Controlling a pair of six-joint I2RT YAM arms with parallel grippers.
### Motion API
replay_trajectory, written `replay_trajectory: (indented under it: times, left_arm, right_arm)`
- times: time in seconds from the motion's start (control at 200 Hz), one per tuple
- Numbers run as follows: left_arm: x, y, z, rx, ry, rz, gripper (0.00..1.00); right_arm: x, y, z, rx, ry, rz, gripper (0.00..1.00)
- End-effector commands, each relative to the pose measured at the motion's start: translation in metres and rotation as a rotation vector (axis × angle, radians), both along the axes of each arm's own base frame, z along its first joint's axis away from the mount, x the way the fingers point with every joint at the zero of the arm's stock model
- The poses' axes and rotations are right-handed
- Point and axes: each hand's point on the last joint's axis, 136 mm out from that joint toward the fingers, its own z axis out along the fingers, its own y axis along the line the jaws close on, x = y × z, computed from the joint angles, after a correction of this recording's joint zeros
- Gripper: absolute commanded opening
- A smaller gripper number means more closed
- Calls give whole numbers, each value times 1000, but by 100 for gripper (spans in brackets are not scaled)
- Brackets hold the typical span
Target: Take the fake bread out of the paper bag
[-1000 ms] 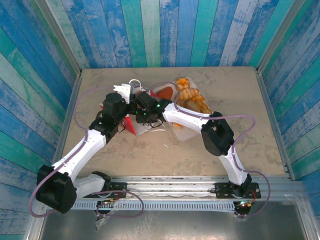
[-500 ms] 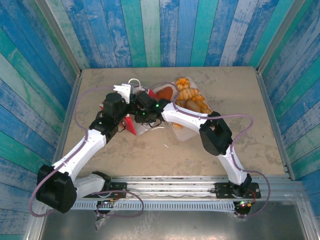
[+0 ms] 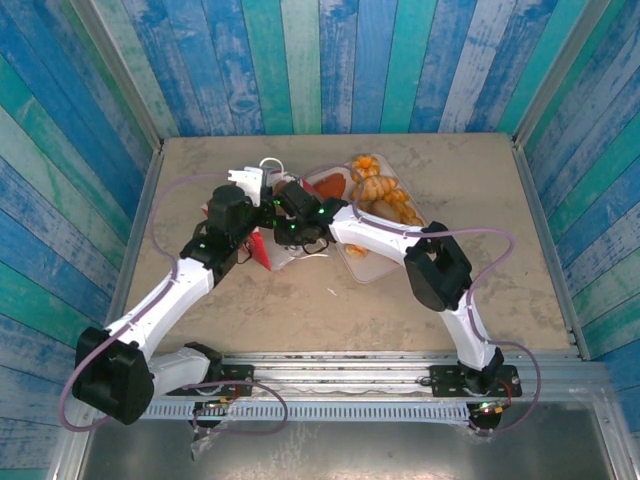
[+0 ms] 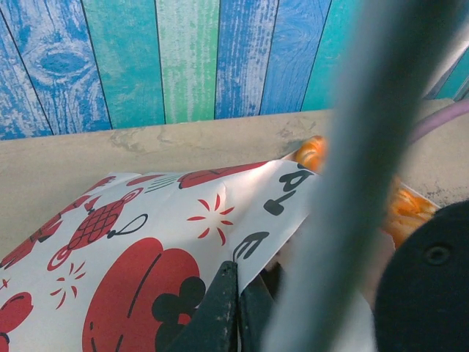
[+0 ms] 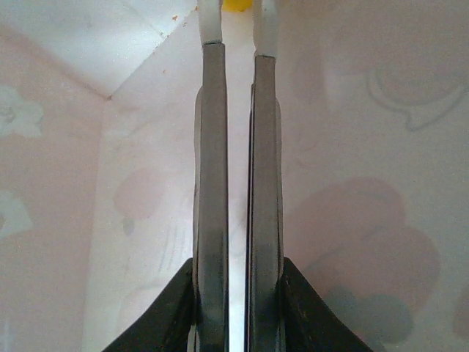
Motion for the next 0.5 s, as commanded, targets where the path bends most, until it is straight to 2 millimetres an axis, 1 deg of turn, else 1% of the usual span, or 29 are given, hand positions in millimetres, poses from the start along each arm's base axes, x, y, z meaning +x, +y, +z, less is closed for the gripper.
replay_trajectory:
  times: [0.0,0.16,0.321,0.406,0.496]
  left_arm:
    - [6,1,-4,-16,-15,32,6]
    - [10,8,-5,-39,-30,81,6]
    - [13,11,-7,-55,-40,111,6]
    - [15,12,-9,-59,-41,124,6]
    - [17,14,-10,-59,-43,136,6]
  right_arm:
    - [0,3,39,106,-36,20,1]
    - [-16,1,53,179,-15,49,1]
    - [-31,-8,62,217,2,64,1]
    - [-39,-11,71,239,-1,78,1]
    - [-45,-20,74,237,-5,85,1]
